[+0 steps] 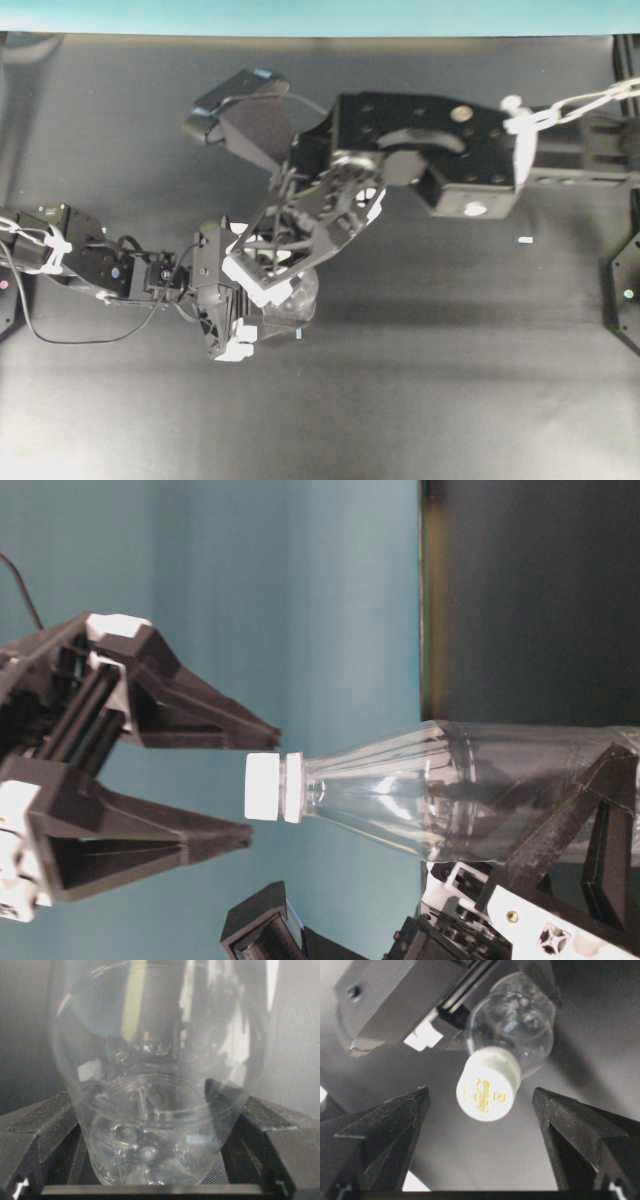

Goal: Open the bottle cap by holding the bottle with the left arm and twisting the cap with the right arm.
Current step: 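Lower the right gripper and close it on the white cap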

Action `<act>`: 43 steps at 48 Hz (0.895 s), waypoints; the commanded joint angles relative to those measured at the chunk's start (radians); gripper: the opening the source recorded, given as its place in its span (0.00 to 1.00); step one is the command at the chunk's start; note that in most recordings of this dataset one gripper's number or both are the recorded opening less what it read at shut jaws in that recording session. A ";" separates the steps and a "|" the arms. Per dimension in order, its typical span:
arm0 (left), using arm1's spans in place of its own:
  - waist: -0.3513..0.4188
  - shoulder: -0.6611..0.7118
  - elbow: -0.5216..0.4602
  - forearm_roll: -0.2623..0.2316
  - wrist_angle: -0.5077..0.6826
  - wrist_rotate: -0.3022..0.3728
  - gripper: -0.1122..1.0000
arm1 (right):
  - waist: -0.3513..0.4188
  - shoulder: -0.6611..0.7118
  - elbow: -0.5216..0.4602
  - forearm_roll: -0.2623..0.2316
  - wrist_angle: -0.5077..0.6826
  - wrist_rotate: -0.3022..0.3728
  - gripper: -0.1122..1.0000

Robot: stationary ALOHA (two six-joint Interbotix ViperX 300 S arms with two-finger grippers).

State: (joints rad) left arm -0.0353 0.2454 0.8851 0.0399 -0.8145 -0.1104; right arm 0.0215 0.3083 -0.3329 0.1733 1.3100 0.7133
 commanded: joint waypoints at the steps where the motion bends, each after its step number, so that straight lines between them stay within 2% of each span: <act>1: -0.003 -0.003 -0.009 0.005 -0.003 -0.002 0.85 | 0.006 0.006 -0.006 0.003 -0.011 -0.012 0.76; 9: -0.002 -0.002 -0.008 0.005 -0.002 -0.003 0.85 | 0.006 0.008 -0.009 0.003 -0.005 -0.026 0.62; 14: -0.003 -0.003 -0.008 0.005 0.000 -0.003 0.85 | 0.008 0.009 -0.014 0.005 0.006 -0.028 0.46; 19: -0.003 -0.003 -0.006 0.003 0.000 -0.006 0.85 | 0.005 0.012 -0.023 0.011 0.009 -0.038 0.45; 24: -0.003 -0.003 -0.006 0.005 0.000 -0.006 0.85 | 0.003 0.018 -0.038 0.011 0.009 -0.103 0.45; 29: -0.003 -0.003 -0.006 0.005 0.000 -0.006 0.85 | 0.003 0.029 -0.064 0.011 0.009 -0.252 0.45; 35: -0.003 -0.003 -0.008 0.005 0.000 -0.006 0.85 | 0.003 0.041 -0.092 0.011 0.020 -0.474 0.45; 41: -0.002 -0.002 -0.005 0.005 0.003 -0.005 0.85 | 0.003 0.054 -0.120 0.011 0.106 -0.693 0.45; 43: -0.002 -0.003 -0.005 0.005 0.005 -0.005 0.85 | 0.003 0.058 -0.130 0.011 0.144 -0.736 0.45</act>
State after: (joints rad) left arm -0.0399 0.2454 0.8851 0.0414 -0.8099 -0.1135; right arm 0.0199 0.3651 -0.4280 0.1764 1.3975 0.0629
